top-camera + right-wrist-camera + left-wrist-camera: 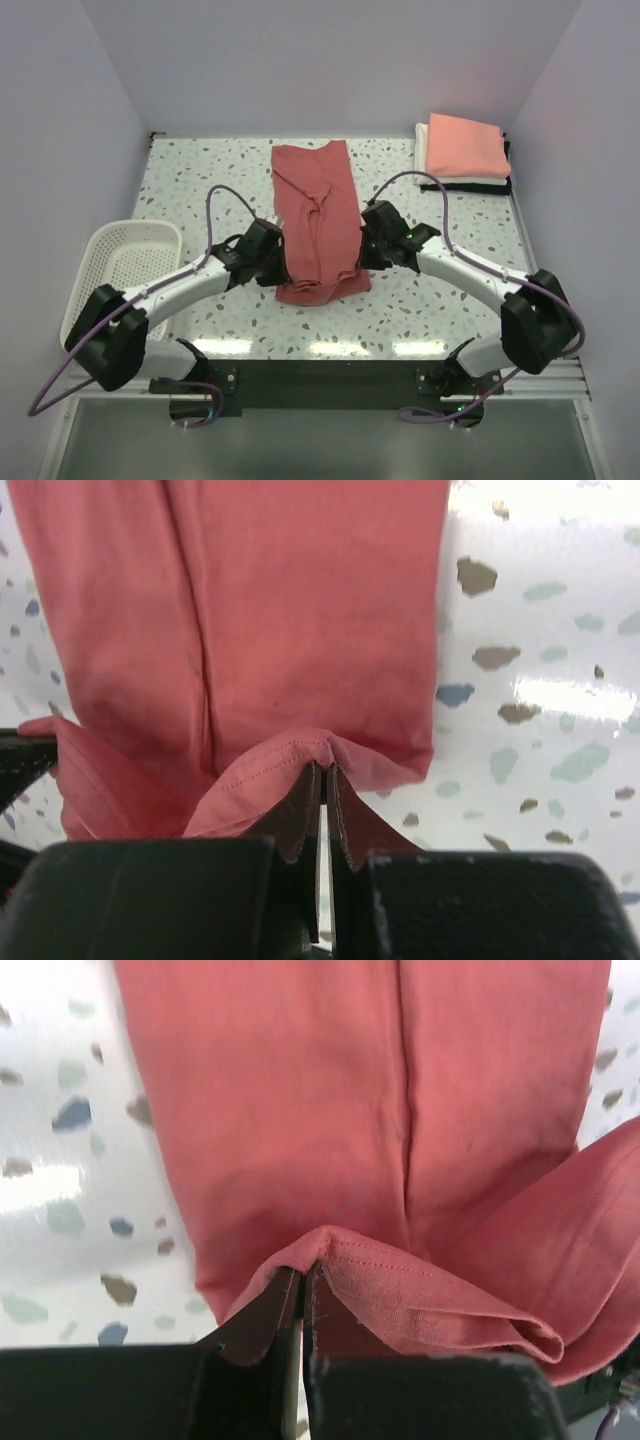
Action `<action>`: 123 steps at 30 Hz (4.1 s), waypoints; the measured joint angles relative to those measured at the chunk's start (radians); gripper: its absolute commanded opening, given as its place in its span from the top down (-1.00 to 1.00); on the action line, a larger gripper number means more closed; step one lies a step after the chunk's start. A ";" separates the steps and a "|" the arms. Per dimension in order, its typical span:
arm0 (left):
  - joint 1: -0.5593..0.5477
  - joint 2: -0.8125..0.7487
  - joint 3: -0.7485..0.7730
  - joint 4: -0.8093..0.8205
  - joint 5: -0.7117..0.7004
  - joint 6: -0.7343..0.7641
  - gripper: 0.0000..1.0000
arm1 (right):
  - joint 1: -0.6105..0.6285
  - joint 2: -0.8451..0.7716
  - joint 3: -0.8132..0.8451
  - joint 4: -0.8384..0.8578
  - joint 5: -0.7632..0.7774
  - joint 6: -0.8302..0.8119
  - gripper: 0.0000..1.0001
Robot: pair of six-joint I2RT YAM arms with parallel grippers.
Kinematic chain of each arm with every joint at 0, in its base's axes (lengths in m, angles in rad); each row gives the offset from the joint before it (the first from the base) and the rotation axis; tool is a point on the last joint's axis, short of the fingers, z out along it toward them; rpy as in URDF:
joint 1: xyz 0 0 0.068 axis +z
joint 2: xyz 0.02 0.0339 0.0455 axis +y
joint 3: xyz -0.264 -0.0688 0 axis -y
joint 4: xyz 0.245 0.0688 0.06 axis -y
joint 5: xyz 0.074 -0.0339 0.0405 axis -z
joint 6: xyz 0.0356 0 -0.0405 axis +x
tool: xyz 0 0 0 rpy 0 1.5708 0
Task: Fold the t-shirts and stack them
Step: Fold the tshirt
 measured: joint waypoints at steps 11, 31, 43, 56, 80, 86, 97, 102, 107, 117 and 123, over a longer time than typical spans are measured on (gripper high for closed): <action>0.132 0.298 0.252 0.111 -0.001 0.013 1.00 | -0.094 0.349 0.295 0.084 0.002 -0.014 1.00; 0.282 0.557 0.524 0.106 -0.029 -0.006 1.00 | -0.243 0.577 0.563 0.082 -0.031 -0.040 1.00; 0.318 0.597 0.571 0.108 -0.017 -0.005 1.00 | -0.278 0.601 0.583 0.095 -0.058 -0.039 1.00; 0.368 0.658 0.597 0.135 0.026 -0.005 1.00 | -0.317 0.694 0.694 0.107 -0.088 -0.040 1.00; 0.451 0.585 0.538 0.317 0.169 0.047 0.73 | -0.362 0.727 0.781 0.148 -0.173 -0.145 0.06; 0.299 0.566 0.494 0.340 0.159 0.047 1.00 | -0.295 0.717 0.699 0.192 -0.193 -0.153 0.25; 0.282 0.784 0.594 0.340 0.172 0.074 1.00 | -0.235 0.790 0.754 0.219 -0.217 -0.155 0.31; 0.359 0.819 0.658 0.378 0.189 0.073 1.00 | -0.245 0.877 0.825 0.214 -0.215 -0.169 0.33; 0.447 0.839 0.685 0.401 0.204 0.073 1.00 | -0.264 0.951 0.900 0.199 -0.220 -0.173 0.33; 0.465 0.919 0.747 0.411 0.243 0.065 1.00 | -0.286 0.954 0.907 0.198 -0.241 -0.171 0.28; 0.465 0.920 0.747 0.411 0.244 0.066 1.00 | -0.285 0.925 0.905 0.198 -0.233 -0.179 0.28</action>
